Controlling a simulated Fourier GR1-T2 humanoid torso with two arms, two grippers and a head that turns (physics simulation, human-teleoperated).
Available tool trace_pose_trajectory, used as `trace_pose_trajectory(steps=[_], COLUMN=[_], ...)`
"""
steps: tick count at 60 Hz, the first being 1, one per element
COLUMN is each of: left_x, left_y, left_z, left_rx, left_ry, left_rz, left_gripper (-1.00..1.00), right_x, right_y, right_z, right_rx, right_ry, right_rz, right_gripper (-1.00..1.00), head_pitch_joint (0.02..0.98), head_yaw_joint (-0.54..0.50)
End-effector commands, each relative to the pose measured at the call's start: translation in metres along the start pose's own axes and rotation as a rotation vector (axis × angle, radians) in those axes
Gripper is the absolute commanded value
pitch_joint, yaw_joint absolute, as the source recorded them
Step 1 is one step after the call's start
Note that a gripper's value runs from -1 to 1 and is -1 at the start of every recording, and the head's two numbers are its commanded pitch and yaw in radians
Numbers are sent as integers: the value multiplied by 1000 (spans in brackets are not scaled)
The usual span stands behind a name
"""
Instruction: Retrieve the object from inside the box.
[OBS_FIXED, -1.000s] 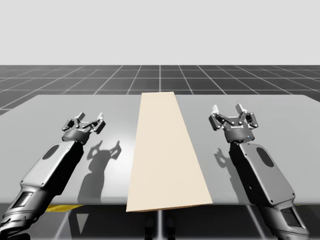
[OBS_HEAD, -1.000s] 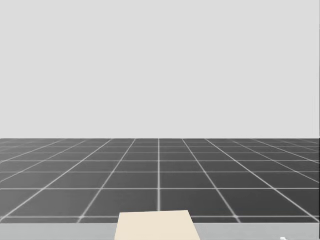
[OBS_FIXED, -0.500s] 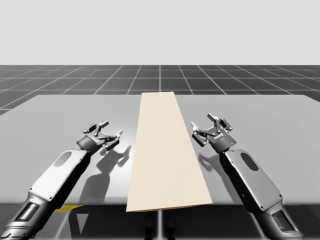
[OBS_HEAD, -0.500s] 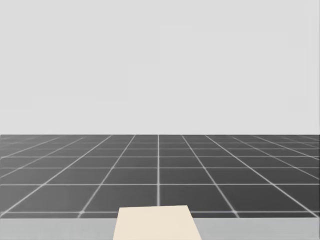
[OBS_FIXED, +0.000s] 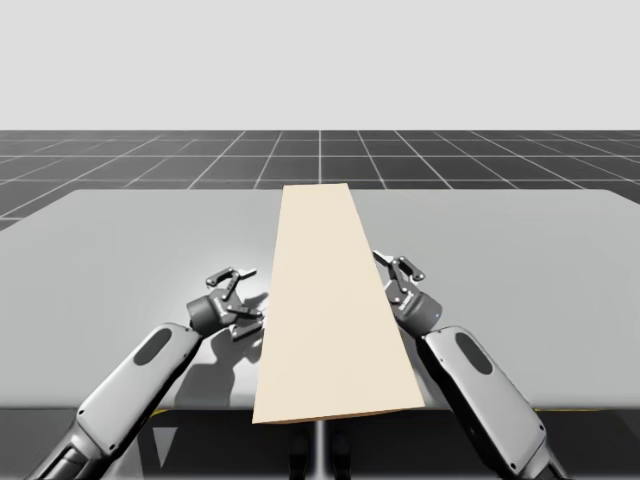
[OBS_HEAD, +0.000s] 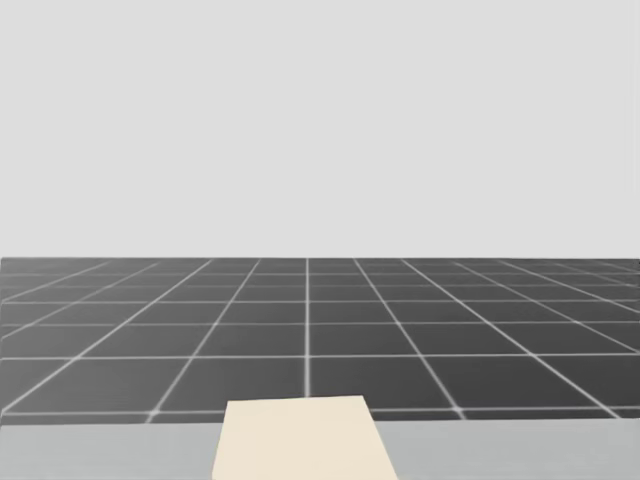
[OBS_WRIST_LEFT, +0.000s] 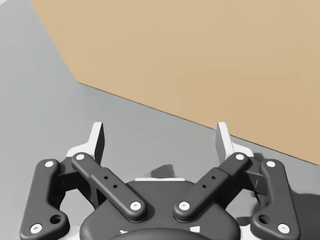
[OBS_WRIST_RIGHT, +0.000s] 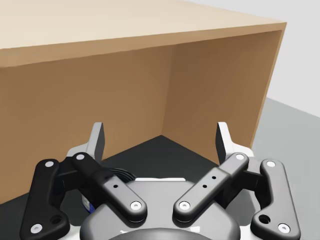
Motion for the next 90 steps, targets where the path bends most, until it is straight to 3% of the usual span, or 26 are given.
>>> trace_pose_trajectory(steps=[1, 7, 14, 27, 30, 43, 52, 58, 66, 69, 70, 71, 73, 80, 90], left_x=[-2, -1, -1, -1, 0, 0, 1, 1, 0, 0, 0, 0, 0, 0, 0], left_y=[-7, -8, -8, -8, -8, -7, -8, -8, -9, -10, -10, -10, -10, -11, -9], left_z=[-1, -1, 0, 1, 1, 2, 3, 3, 3, 3, 3, 3, 3, 3, 5], left_rx=[-30, -35, -39, -42, -41, -36, -38, -39, -40, -41, -41, -41, -41, -40, -31], left_ry=[10, 9, 6, 4, 3, 4, 5, 7, 13, 14, 15, 15, 16, 18, 16], left_rz=[-21, -25, -30, -41, -41, -57, -69, -80, -91, -92, -94, -94, -95, -99, -97], left_gripper=[-1000, -1000, -1000, -1000, -1000, -1000, -1000, -1000, -1000, -1000, -1000, -1000, -1000, -1000, -1000], right_x=[-8, -24, -43, -59, -63, -75, -86, -95, -103, -105, -105, -106, -107, -104, -85], right_y=[20, 27, 31, 23, 21, 19, 24, 27, 29, 29, 29, 30, 30, 25, -1], right_z=[4, -1, -5, -23, -30, -61, -79, -86, -92, -91, -91, -89, -87, -73, -39], right_rx=[62, 91, 92, 111, 110, 140, 168, 180, 201, 210, 194, 166, 173, 132, 44], right_ry=[19, 87, 176, 247, 269, 317, 358, 383, 402, 413, 406, 403, 413, 423, 383], right_rz=[-52, -40, -74, -97, -115, -75, -84, -112, -85, -87, -61, -60, -55, -61, -37], right_gripper=[-1000, -1000, -1000, -1000, -1000, -1000, -1000, -1000, -1000, -1000, -706, 85, 977, 1000, 1000], head_pitch_joint=[113, 118, 131, 154, 160, 182, 195, 206, 216, 219, 220, 220, 220, 218, 215], head_yaw_joint=[-35, -37, -38, -47, -51, -55, -58, -62, -65, -68, -70, -71, -73, -75, -79])
